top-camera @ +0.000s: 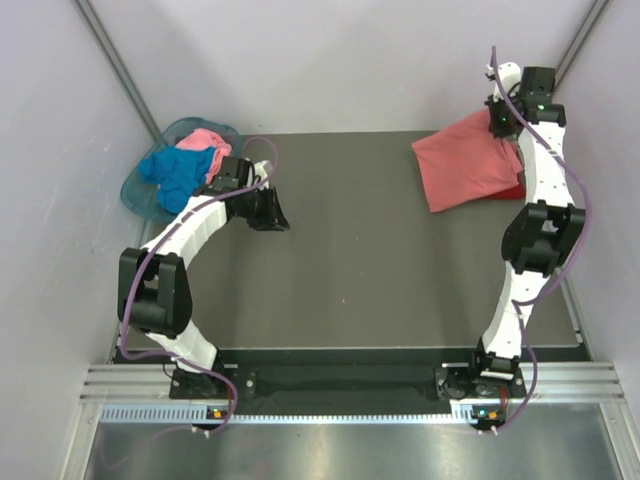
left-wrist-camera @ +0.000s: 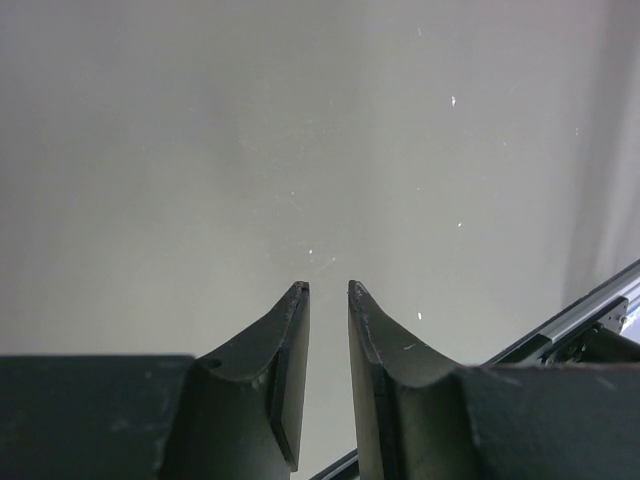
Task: Fold and stack the t-shirts
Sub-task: Neatly place the folded tshirt to the corner
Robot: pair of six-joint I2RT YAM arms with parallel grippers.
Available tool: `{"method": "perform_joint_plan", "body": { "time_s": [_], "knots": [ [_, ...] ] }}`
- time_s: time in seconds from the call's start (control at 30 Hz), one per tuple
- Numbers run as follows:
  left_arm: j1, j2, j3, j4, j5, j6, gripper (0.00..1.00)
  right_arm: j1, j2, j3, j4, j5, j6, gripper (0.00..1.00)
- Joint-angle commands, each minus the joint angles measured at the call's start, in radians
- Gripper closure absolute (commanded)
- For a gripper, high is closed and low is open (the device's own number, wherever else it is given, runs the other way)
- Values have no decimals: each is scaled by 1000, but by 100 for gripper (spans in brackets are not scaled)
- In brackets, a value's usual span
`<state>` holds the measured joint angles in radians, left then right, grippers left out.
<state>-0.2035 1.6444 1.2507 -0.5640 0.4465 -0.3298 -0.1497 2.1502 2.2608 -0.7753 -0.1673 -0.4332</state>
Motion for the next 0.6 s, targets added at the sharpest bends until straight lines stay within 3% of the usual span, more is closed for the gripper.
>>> {"method": "perform_joint_plan", "body": {
  "time_s": [0.0, 0.3, 0.57],
  "knots": [
    [4, -37, -4, 15, 29, 14, 73, -53, 7, 57, 165, -69, 62, 100],
    [6, -35, -11, 24, 37, 8, 73, -142, 138, 43, 356, -179, 221, 100],
    [6, -31, -19, 36, 49, -2, 73, -200, 255, -3, 539, -187, 379, 100]
  ]
}}
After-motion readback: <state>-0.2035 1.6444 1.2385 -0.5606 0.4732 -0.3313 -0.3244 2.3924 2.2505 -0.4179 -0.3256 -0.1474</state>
